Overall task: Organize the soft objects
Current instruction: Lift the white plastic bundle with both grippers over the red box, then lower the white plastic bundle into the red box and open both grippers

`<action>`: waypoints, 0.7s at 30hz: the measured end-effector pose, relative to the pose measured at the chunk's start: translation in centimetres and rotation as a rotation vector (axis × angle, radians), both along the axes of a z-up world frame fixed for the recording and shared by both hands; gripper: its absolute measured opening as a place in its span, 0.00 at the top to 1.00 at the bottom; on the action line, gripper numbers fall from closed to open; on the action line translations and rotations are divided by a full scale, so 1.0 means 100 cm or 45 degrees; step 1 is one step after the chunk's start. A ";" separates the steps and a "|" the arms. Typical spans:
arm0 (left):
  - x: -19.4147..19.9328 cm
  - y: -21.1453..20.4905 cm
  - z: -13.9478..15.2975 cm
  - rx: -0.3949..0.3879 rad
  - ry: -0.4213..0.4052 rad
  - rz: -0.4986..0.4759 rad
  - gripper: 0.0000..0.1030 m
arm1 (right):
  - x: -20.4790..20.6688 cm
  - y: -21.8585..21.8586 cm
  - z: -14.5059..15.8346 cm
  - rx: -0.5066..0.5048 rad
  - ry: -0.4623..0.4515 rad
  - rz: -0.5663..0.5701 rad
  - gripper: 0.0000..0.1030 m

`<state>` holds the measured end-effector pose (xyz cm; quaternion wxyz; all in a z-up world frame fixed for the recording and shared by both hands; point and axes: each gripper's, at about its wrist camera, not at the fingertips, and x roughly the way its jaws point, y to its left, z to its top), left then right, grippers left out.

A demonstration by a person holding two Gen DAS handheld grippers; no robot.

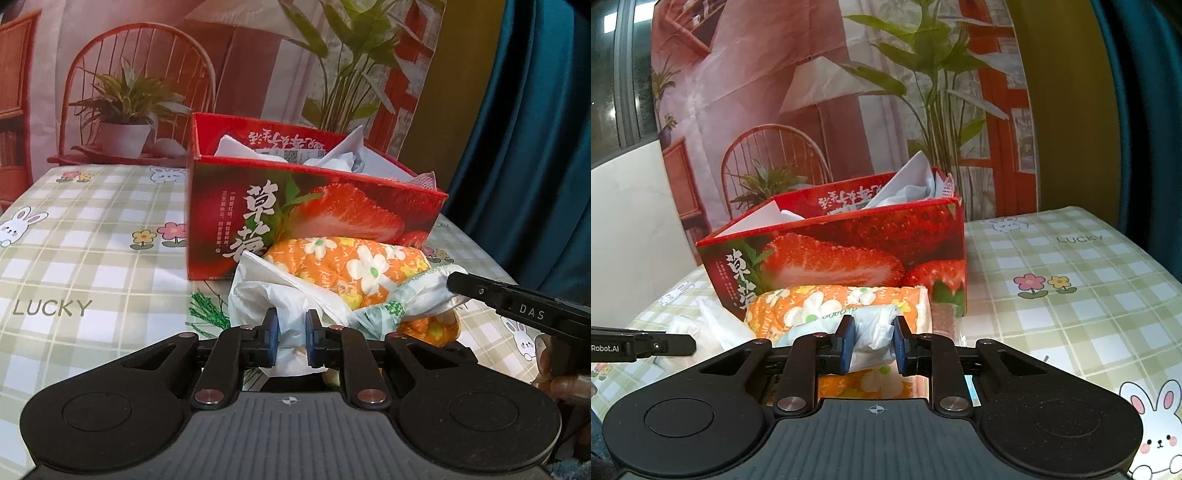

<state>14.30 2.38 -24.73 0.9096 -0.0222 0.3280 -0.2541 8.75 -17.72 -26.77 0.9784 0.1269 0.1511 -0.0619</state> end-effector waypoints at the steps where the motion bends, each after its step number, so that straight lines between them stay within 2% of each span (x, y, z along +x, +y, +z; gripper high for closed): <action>1: 0.000 0.001 0.000 -0.002 0.005 0.004 0.85 | 0.000 0.000 0.000 -0.001 0.002 0.001 0.80; 5: -0.001 0.004 0.003 -0.015 -0.006 0.007 0.86 | -0.001 0.000 0.001 -0.004 -0.004 0.010 0.81; 9: -0.006 0.007 0.019 -0.047 -0.093 -0.008 0.87 | -0.006 0.000 0.011 -0.005 -0.062 0.012 0.82; 15: -0.004 0.008 0.046 -0.076 -0.188 -0.015 0.87 | -0.014 -0.001 0.041 -0.068 -0.196 0.026 0.82; 21: 0.022 -0.001 0.084 -0.077 -0.248 -0.033 0.87 | 0.002 -0.012 0.081 -0.156 -0.271 0.040 0.82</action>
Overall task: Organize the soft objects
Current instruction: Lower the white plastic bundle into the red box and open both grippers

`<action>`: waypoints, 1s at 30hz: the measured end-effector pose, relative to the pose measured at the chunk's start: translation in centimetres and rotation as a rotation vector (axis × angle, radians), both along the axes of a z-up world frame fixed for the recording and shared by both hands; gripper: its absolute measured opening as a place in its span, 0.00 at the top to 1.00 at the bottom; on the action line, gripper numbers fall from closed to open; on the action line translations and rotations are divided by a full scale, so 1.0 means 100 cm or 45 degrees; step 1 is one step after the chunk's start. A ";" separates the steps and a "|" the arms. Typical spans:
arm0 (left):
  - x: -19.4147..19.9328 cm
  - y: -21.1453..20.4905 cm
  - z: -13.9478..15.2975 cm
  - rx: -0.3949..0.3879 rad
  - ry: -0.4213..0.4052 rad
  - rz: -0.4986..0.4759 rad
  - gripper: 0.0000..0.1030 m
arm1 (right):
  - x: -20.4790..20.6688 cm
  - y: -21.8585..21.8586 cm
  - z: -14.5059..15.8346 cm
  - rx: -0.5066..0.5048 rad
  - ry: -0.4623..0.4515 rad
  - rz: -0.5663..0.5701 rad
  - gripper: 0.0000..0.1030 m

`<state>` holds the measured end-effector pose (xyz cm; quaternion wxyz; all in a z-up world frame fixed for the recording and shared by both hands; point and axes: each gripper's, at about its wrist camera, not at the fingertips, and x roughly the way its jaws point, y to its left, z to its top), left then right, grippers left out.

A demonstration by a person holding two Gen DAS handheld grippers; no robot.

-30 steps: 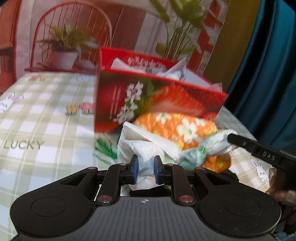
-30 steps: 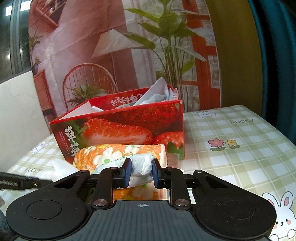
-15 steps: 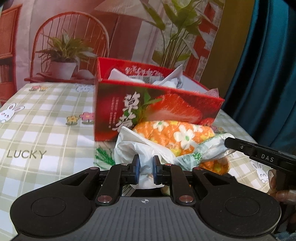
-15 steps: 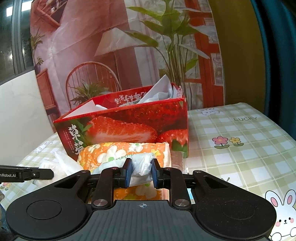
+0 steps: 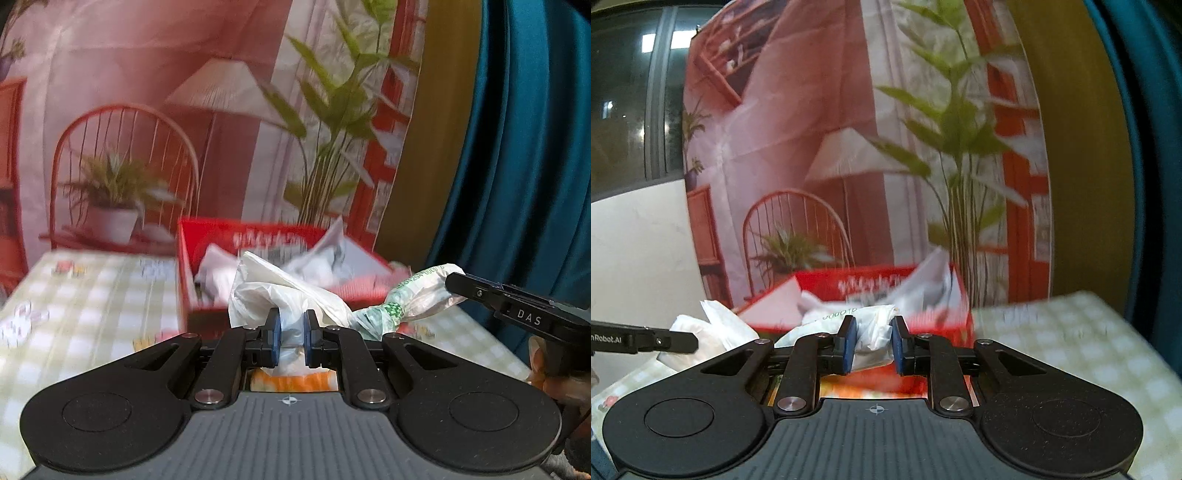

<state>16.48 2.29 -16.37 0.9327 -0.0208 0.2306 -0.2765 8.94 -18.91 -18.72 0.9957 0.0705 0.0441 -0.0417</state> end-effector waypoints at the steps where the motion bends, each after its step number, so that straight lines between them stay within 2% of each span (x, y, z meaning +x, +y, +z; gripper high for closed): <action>1: 0.006 -0.003 0.006 0.003 -0.006 0.000 0.87 | 0.004 -0.001 0.006 -0.014 -0.009 0.000 0.82; 5: 0.037 -0.014 0.019 0.011 0.014 -0.018 0.87 | 0.028 -0.008 0.027 -0.088 -0.032 -0.015 0.82; 11: 0.089 -0.034 0.017 0.064 0.060 0.005 0.87 | 0.077 -0.019 0.037 -0.149 0.003 -0.053 0.82; 19: 0.136 -0.055 -0.006 0.142 0.170 0.038 0.87 | 0.131 -0.029 0.023 -0.177 0.121 -0.088 0.82; 30: 0.159 -0.063 -0.026 0.235 0.252 0.032 0.87 | 0.160 -0.036 -0.001 -0.152 0.250 -0.090 0.82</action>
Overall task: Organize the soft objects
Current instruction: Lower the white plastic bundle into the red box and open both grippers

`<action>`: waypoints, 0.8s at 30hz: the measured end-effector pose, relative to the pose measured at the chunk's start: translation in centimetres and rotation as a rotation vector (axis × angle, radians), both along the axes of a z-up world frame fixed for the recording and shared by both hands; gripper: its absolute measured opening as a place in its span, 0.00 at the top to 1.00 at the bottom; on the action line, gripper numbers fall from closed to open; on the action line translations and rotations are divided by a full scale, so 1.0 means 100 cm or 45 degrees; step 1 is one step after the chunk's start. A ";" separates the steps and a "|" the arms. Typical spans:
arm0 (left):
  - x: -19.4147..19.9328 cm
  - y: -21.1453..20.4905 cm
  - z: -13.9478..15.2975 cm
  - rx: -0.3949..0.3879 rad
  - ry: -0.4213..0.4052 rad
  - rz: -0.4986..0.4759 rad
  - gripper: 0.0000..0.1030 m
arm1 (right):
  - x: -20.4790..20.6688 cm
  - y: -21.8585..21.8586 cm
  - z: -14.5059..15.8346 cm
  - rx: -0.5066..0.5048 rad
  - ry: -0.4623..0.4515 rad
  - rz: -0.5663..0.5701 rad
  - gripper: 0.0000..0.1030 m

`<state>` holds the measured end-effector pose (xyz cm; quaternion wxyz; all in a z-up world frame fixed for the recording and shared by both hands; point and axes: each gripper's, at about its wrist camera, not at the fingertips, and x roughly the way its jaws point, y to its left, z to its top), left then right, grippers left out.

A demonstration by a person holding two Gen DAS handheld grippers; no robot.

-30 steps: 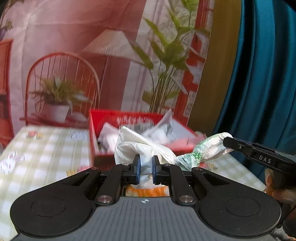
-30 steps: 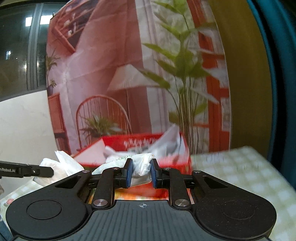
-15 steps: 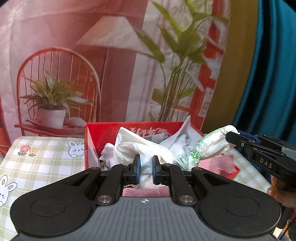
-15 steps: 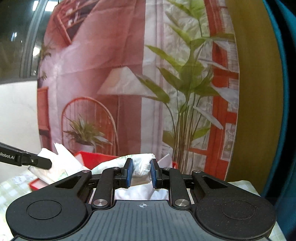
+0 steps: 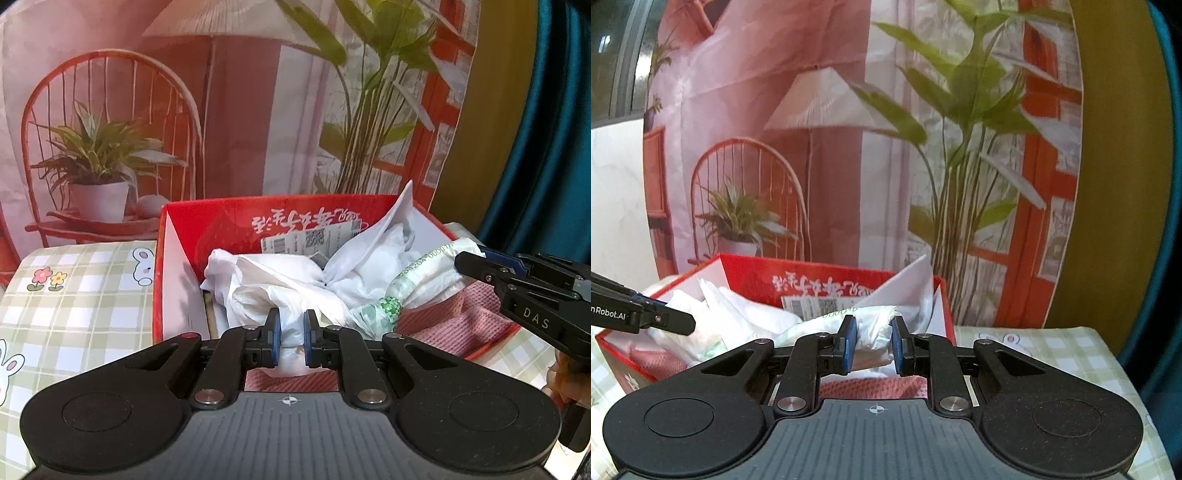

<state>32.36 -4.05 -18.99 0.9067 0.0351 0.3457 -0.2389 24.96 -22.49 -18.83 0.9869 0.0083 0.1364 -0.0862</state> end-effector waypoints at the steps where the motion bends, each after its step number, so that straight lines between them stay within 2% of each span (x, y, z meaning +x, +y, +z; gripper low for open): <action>1: 0.001 0.000 -0.001 0.003 0.005 0.000 0.87 | 0.002 0.000 -0.002 0.002 0.008 -0.001 0.82; 21: 0.013 0.000 -0.018 0.047 0.051 -0.001 0.86 | 0.029 0.003 -0.019 0.036 0.158 -0.004 0.82; 24: 0.009 -0.001 -0.015 0.057 0.025 -0.020 0.80 | 0.029 0.002 -0.019 0.030 0.169 -0.007 0.80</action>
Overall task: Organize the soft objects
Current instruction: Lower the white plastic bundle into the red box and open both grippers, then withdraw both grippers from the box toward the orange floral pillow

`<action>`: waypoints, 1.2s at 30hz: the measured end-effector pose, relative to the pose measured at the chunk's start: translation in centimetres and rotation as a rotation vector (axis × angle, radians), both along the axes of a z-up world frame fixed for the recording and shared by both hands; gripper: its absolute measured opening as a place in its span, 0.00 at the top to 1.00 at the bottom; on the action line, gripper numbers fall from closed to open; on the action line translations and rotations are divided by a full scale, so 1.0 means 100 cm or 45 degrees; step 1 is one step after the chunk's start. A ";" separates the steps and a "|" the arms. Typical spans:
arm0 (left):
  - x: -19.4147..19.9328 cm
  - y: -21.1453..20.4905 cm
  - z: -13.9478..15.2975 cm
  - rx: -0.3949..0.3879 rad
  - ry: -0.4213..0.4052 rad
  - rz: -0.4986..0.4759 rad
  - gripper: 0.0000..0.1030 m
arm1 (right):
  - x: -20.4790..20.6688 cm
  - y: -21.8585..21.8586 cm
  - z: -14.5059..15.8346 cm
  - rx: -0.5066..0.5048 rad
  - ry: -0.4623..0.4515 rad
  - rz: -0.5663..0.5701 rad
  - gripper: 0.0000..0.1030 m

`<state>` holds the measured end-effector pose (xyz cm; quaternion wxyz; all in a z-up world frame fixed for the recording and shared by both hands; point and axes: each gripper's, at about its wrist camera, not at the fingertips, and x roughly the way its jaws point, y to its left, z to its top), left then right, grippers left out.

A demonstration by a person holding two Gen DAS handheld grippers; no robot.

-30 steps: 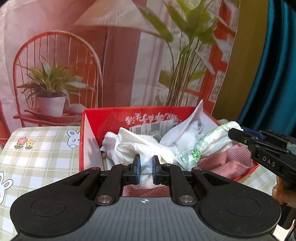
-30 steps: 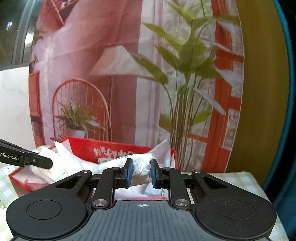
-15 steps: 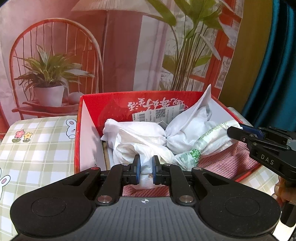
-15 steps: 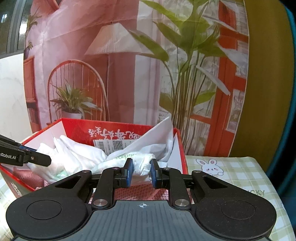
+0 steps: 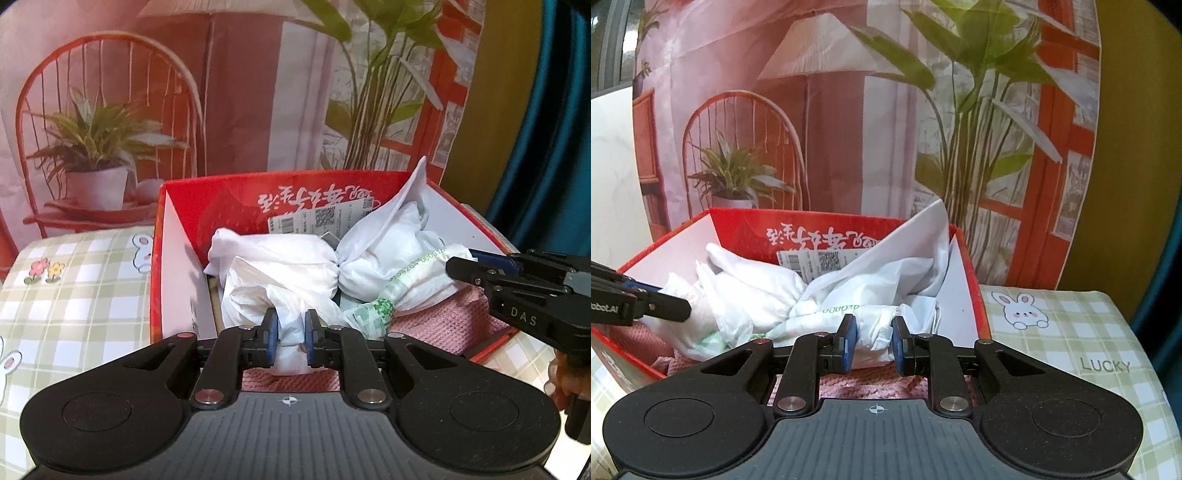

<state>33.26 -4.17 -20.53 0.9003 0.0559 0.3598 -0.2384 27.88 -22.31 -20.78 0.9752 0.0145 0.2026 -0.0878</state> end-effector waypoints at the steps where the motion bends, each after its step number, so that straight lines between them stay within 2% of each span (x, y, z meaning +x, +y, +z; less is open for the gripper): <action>1: -0.001 -0.001 0.002 0.002 -0.009 -0.002 0.71 | 0.000 -0.001 0.001 0.000 0.001 -0.002 0.79; 2: -0.003 -0.001 0.004 0.001 -0.018 -0.002 0.58 | -0.002 -0.001 0.002 0.000 -0.001 -0.004 0.76; 3: -0.004 -0.001 0.006 -0.004 -0.028 -0.002 0.50 | -0.003 -0.001 0.003 0.000 -0.007 -0.004 0.76; 4: -0.007 -0.002 0.009 -0.009 -0.042 -0.003 0.38 | -0.005 -0.001 0.004 -0.002 -0.014 -0.001 0.72; 5: -0.009 -0.003 0.012 -0.009 -0.056 -0.001 0.29 | -0.006 -0.001 0.005 -0.010 -0.019 -0.003 0.62; 6: -0.012 -0.003 0.014 -0.004 -0.072 0.000 0.25 | -0.008 0.000 0.007 -0.022 -0.023 -0.010 0.57; 7: -0.015 -0.004 0.017 0.004 -0.088 0.004 0.17 | -0.010 0.001 0.008 -0.035 -0.027 -0.019 0.44; 8: -0.017 -0.005 0.020 0.009 -0.100 0.007 0.09 | -0.012 0.001 0.010 -0.041 -0.033 -0.020 0.37; 10: -0.024 -0.004 0.024 0.014 -0.124 0.017 0.03 | -0.016 0.000 0.013 -0.044 -0.045 -0.018 0.32; 12: -0.030 -0.002 0.029 0.015 -0.143 0.020 0.02 | -0.021 0.000 0.016 -0.048 -0.052 -0.030 0.21; 14: -0.035 0.001 0.033 0.014 -0.155 0.028 0.00 | -0.028 0.000 0.019 -0.055 -0.082 -0.055 0.05; 16: -0.043 0.004 0.037 0.015 -0.176 0.044 0.00 | -0.035 0.000 0.021 -0.055 -0.105 -0.074 0.01; 26: -0.081 0.018 0.048 -0.018 -0.220 0.073 0.00 | -0.068 -0.001 0.029 0.013 -0.169 -0.094 0.00; 36: -0.123 0.028 0.045 -0.016 -0.259 0.069 0.00 | -0.105 0.013 0.029 0.044 -0.223 -0.082 0.00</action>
